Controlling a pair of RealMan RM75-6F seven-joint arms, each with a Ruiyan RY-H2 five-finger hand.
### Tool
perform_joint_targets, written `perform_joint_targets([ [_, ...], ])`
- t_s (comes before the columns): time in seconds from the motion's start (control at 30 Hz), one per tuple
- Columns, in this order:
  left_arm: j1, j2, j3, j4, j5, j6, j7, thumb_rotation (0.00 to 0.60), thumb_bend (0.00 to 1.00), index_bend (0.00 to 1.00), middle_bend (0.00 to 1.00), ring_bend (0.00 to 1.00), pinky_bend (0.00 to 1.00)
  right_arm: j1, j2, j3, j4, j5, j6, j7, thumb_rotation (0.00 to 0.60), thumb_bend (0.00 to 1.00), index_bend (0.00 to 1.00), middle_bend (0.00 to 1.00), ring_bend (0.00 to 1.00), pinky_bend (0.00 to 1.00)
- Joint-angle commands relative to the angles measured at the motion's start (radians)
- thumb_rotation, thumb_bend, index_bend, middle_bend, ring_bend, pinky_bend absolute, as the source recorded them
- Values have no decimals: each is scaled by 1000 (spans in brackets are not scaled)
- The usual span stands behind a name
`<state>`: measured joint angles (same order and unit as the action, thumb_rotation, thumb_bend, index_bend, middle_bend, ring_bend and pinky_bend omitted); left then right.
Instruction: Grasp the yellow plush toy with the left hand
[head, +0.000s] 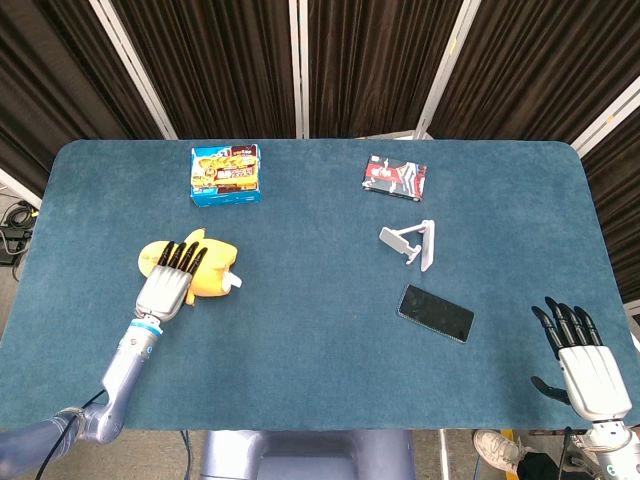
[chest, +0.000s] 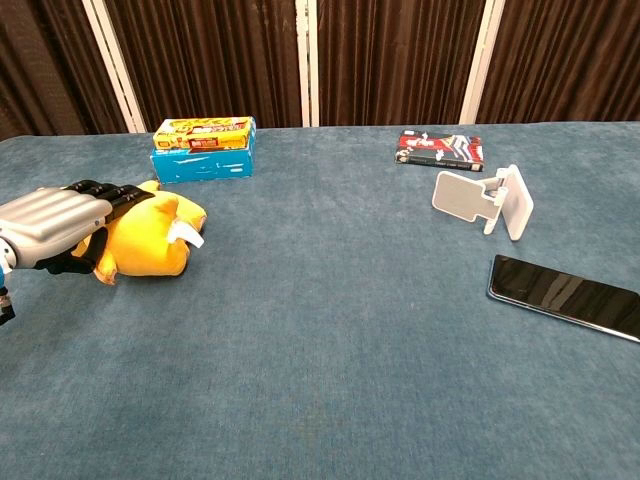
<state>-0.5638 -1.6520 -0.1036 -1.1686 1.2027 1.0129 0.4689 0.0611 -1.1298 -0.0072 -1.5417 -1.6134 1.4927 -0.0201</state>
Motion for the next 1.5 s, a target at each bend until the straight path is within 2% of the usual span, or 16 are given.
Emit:
perform_joint_targets([
  [0.03, 10, 10, 1, 10, -1, 9, -16, 600, 1000, 0, 0, 0, 0, 0, -1, -1, 0, -1, -1, -2, 600, 157, 0, 0, 0, 0],
  [0.53, 42, 52, -1, 60, -6, 16, -99, 600, 1000, 0, 0, 0, 0, -1, -1, -3, -5, -6, 4, -11, 600, 157, 0, 0, 0, 0],
  [0.97, 27, 24, 11, 5, 25, 22, -63, 600, 1000, 0, 0, 0, 0, -3, 0, -1, -8, -4, 7, -12, 600, 157, 0, 0, 0, 0],
  [1.3, 40, 44, 19, -110, 82, 101, -45, 600, 1000, 0, 0, 0, 0, -3, 1, -3, -8, -7, 8, -11, 600, 156, 0, 0, 0, 0],
  [1.5, 90, 114, 26, -229, 127, 205, -73, 600, 1000, 0, 0, 0, 0, -3, 0, -3, -9, -11, 10, -14, 600, 157, 0, 0, 0, 0],
])
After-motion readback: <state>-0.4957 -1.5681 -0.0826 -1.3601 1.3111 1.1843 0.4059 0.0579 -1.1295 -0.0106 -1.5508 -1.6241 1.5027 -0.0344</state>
